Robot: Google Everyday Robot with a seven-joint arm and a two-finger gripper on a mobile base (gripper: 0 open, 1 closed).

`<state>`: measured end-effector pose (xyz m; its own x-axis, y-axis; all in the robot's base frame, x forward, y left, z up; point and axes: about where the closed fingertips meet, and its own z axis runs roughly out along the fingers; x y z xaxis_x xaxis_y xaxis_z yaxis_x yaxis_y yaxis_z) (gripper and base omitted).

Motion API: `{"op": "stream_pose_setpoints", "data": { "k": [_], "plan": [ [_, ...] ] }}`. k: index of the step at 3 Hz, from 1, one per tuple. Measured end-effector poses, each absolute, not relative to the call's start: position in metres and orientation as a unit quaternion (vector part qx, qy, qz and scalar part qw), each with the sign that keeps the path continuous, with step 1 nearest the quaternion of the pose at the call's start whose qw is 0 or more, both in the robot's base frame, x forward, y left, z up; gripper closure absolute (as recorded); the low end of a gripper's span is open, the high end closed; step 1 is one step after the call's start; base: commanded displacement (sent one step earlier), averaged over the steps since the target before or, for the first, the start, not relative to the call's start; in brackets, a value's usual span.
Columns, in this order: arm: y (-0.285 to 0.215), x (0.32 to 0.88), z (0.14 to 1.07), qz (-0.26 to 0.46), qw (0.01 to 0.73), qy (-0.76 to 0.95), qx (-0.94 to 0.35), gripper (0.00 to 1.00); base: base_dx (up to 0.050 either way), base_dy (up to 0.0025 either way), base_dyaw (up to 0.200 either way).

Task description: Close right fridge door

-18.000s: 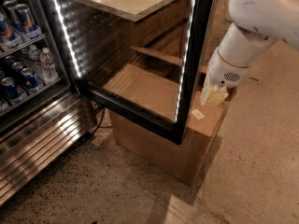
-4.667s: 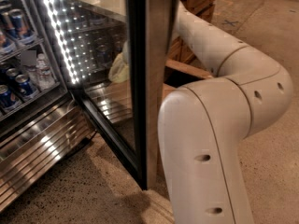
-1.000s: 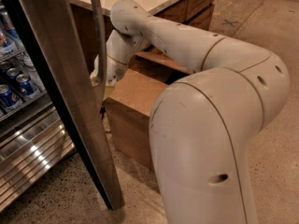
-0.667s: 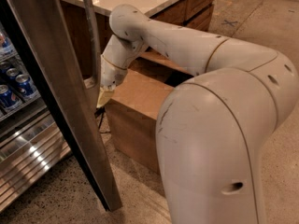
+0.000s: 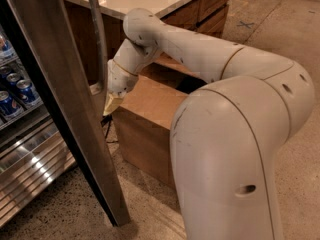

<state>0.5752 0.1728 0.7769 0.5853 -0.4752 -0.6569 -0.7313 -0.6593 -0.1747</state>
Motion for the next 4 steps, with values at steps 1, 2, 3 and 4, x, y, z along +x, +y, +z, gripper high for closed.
{"op": "stream_pose_setpoints", "data": {
  "k": [1,2,3,4],
  "plan": [
    [0.1795,0.5705,0.7843,0.387,0.298,0.252,-0.836,1.00,0.000,0.00000,0.000],
    [0.1820,0.5669,0.7916,0.432,0.366,0.140,-0.813,1.00,0.000,0.00000,0.000],
    [0.1834,0.5671,0.7933,0.440,0.397,0.087,-0.801,1.00,0.000,0.00000,0.000],
    [0.1835,0.5671,0.7933,0.440,0.397,0.087,-0.801,1.00,0.000,0.00000,0.000]
  ]
}}
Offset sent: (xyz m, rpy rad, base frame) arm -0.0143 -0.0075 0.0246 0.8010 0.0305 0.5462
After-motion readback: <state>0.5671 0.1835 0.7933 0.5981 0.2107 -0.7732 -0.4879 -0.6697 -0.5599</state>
